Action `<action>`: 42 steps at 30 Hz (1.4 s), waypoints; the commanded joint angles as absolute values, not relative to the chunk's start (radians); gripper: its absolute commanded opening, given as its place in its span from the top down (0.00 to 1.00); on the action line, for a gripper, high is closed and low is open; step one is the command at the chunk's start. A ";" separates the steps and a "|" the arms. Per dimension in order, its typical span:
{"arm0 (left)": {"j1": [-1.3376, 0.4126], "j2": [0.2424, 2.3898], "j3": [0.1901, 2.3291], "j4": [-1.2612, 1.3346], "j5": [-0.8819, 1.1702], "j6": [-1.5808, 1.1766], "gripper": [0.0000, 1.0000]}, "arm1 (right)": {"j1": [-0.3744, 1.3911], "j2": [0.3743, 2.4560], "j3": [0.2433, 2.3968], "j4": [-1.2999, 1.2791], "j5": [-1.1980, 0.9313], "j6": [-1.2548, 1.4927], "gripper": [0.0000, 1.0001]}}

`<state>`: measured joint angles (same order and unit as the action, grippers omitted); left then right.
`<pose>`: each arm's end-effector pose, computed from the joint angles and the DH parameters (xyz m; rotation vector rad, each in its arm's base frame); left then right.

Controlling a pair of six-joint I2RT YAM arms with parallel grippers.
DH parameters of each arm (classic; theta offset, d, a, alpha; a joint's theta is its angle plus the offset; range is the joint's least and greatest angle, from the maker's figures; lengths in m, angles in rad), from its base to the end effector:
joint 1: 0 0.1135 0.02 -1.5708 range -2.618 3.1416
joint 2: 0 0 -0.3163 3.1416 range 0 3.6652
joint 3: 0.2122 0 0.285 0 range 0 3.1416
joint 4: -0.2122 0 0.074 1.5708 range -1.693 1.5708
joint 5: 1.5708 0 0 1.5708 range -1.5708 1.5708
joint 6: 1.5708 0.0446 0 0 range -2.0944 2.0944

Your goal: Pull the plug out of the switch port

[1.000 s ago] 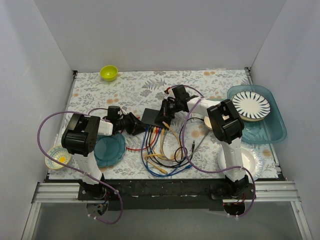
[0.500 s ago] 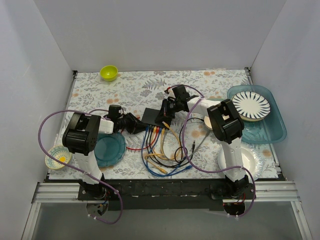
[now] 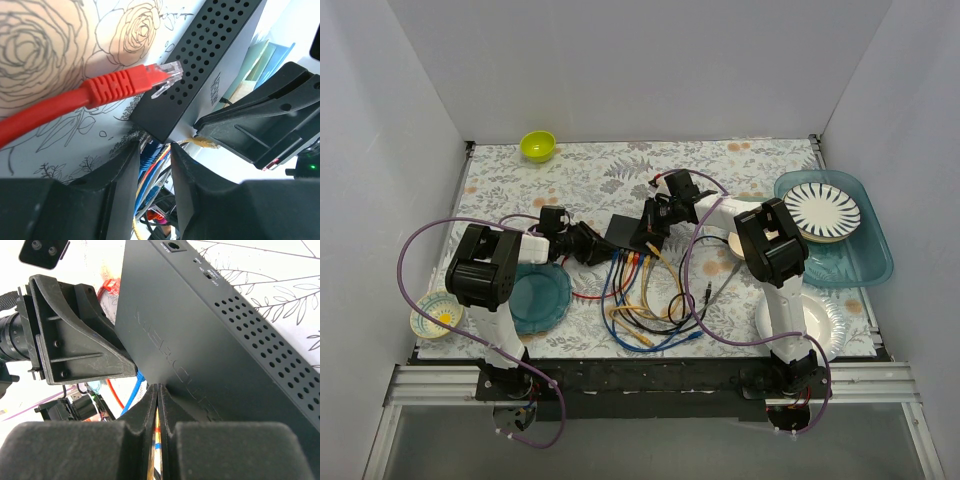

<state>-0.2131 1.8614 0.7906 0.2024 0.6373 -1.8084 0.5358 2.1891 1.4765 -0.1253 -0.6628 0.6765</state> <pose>0.3539 -0.1037 0.1170 1.6880 -2.0988 1.2986 0.4386 0.2924 0.1534 -0.1598 2.6192 1.3045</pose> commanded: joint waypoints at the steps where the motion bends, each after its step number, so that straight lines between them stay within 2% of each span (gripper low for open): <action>1: -0.236 1.887 0.799 0.150 0.535 -1.776 0.68 | 0.537 2.241 1.450 -0.221 -0.568 0.621 0.92; 4: -0.244 1.896 0.796 0.147 0.532 -1.778 0.74 | 0.538 2.241 1.448 -0.222 -0.568 0.621 0.92; 9: -0.250 1.896 0.792 0.146 0.525 -1.776 0.90 | 0.538 2.240 1.448 -0.224 -0.565 0.621 0.92; 13: -0.249 1.891 0.788 0.146 0.526 -1.770 0.99 | 0.538 2.240 1.447 -0.226 -0.565 0.620 0.92; 42: -0.249 1.738 0.638 0.104 0.531 -1.710 1.00 | 0.532 2.267 1.459 -0.221 -0.557 0.620 0.93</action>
